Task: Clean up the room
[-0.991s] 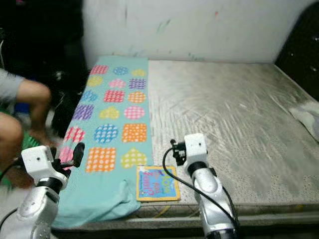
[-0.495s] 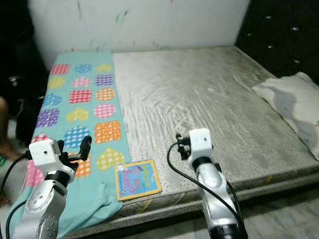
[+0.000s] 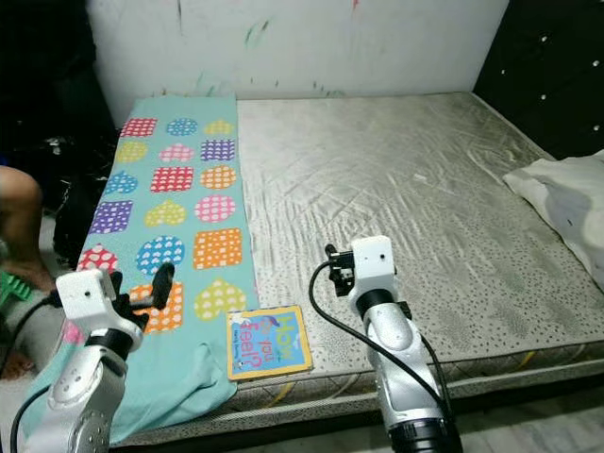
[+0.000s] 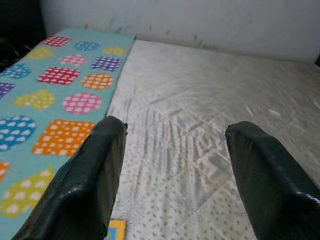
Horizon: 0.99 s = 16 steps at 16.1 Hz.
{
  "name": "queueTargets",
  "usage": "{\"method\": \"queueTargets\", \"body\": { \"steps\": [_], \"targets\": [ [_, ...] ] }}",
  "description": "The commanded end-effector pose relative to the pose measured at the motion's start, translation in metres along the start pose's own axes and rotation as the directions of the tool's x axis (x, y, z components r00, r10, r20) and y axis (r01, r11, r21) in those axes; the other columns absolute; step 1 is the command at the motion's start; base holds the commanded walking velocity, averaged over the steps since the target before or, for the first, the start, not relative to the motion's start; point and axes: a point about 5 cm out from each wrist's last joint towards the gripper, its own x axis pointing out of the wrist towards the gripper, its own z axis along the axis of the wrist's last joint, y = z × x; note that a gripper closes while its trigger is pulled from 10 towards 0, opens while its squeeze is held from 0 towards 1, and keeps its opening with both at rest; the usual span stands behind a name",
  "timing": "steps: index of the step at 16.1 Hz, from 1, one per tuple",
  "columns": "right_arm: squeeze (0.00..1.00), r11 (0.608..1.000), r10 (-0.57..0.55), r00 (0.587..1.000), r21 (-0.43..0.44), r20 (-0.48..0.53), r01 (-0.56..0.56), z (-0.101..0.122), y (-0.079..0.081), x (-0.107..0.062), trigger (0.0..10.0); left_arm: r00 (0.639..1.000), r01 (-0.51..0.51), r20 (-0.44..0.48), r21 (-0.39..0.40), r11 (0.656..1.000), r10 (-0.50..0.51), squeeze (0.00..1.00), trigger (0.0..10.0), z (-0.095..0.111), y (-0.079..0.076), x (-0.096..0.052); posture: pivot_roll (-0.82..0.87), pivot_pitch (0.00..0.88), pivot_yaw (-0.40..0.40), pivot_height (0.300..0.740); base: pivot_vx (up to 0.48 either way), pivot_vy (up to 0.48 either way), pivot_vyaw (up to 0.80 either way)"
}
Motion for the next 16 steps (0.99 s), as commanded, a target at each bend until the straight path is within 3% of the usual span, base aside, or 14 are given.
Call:
{"method": "queueTargets", "body": {
  "steps": [1, 5, 11, 14, 16],
  "targets": [
    [0.0, 1.0, 0.005, 1.0, 0.016, -0.009, -0.004, 0.0, 0.001, -0.003, 10.0, 1.0, 0.017, 0.013, -0.003, 1.0, -0.017, 0.0, 10.0, 0.005, -0.003, -0.003, -0.11, 0.022, -0.005, 0.74, 0.0, 0.0, 0.0],
    [0.0, 1.0, -0.004, 0.999, 0.011, -0.033, 0.004, -0.003, -0.002, -0.008, 10.0, 1.0, 0.01, -0.024, -0.025, 1.0, -0.01, 0.0, 10.0, 0.003, -0.001, -0.013, -0.11, 0.07, -0.005, 0.74, 0.0, 0.0, 0.0],
    [0.0, 1.0, -0.027, 0.998, 0.009, -0.051, 0.028, -0.005, -0.008, -0.007, 10.0, 0.999, 0.021, -0.031, -0.027, 0.999, -0.022, 0.0, 10.0, 0.006, -0.003, -0.013, -0.1, 0.073, -0.006, 0.74, 0.0, 0.0, 0.0],
    [0.0, 0.999, -0.034, 0.997, 0.009, -0.064, 0.034, -0.008, -0.009, -0.008, 10.0, 0.999, 0.021, -0.036, -0.029, 0.999, -0.022, 0.0, 10.0, 0.005, -0.004, -0.011, -0.11, 0.073, -0.005, 0.74, 0.0, 0.0, -0.73],
    [0.0, 0.999, -0.034, 0.998, 0.007, -0.056, 0.035, -0.006, -0.01, -0.008, 10.0, 0.999, 0.02, -0.037, -0.026, 0.999, -0.021, 0.0, 10.0, 0.005, -0.004, -0.01, -0.11, 0.071, -0.007, 0.74, 0.0, 0.0, 0.0]
  ]
}}
